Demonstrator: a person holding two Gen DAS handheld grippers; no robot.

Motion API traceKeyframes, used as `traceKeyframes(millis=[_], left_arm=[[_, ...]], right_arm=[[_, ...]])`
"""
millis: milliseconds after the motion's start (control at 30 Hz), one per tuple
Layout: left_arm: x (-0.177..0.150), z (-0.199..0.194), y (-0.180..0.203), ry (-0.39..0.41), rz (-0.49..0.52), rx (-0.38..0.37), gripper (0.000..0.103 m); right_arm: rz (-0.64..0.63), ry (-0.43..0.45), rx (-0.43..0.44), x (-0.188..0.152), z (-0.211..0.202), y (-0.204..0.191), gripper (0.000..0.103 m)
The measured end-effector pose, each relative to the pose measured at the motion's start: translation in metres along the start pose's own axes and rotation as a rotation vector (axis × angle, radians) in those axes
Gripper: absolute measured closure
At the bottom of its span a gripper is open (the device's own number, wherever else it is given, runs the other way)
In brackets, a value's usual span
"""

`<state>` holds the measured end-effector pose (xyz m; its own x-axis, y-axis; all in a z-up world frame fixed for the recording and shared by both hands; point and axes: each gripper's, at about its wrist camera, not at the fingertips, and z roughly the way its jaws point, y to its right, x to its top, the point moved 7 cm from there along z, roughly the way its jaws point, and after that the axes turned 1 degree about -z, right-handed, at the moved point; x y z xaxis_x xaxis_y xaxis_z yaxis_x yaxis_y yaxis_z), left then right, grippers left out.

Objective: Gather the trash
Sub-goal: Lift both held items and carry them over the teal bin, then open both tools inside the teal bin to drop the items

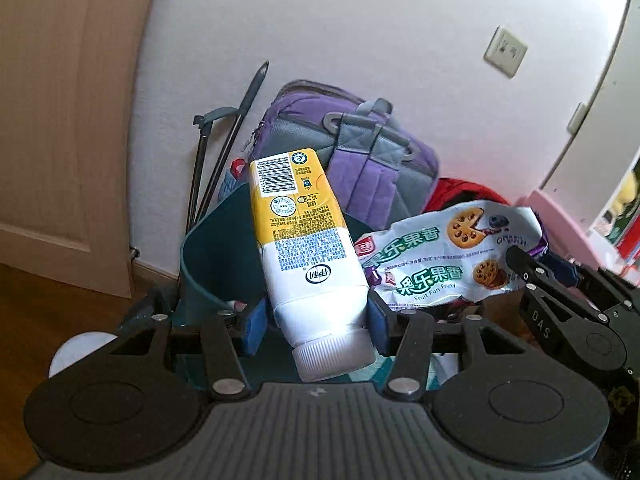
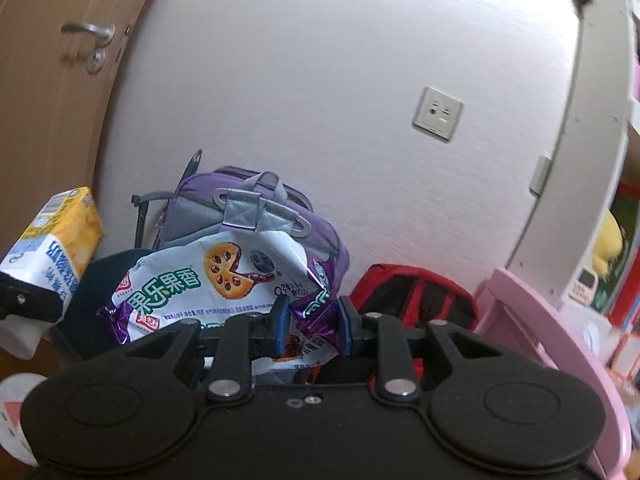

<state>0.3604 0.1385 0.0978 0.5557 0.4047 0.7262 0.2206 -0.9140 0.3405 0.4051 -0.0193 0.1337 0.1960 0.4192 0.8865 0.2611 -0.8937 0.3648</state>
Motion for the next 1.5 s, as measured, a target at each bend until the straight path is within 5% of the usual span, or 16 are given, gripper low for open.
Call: traceKeyframes(millis=[433,767,933,1067,1500], left_arm=[[0.010,0.099,-0.021,-0.089,0.084,0.077,0.052],[-0.002,0.142,-0.027,-0.179,0.123,0.079,0.051],[-0.004,0.147,-0.025,-0.188,0.134,0.090,0.049],[-0.001,0.143,-0.018,-0.168,0.136,0.084,0.030],[-0.007,0.089,-0.002,-0.133,0.139,0.081,0.030]], right_arm=[[-0.258,-0.048,0.112,-0.017,0.077,-0.084,0.079],[-0.269,-0.127,0.235,-0.040,0.101,-0.100,0.076],[-0.294,-0.128,0.260,-0.042,0.102,-0.099,0.067],[-0.386,-0.102,0.221,-0.042,0.097,-0.100,0.062],[-0.253,-0.113,0.293,-0.043,0.044,-0.072,0.059]])
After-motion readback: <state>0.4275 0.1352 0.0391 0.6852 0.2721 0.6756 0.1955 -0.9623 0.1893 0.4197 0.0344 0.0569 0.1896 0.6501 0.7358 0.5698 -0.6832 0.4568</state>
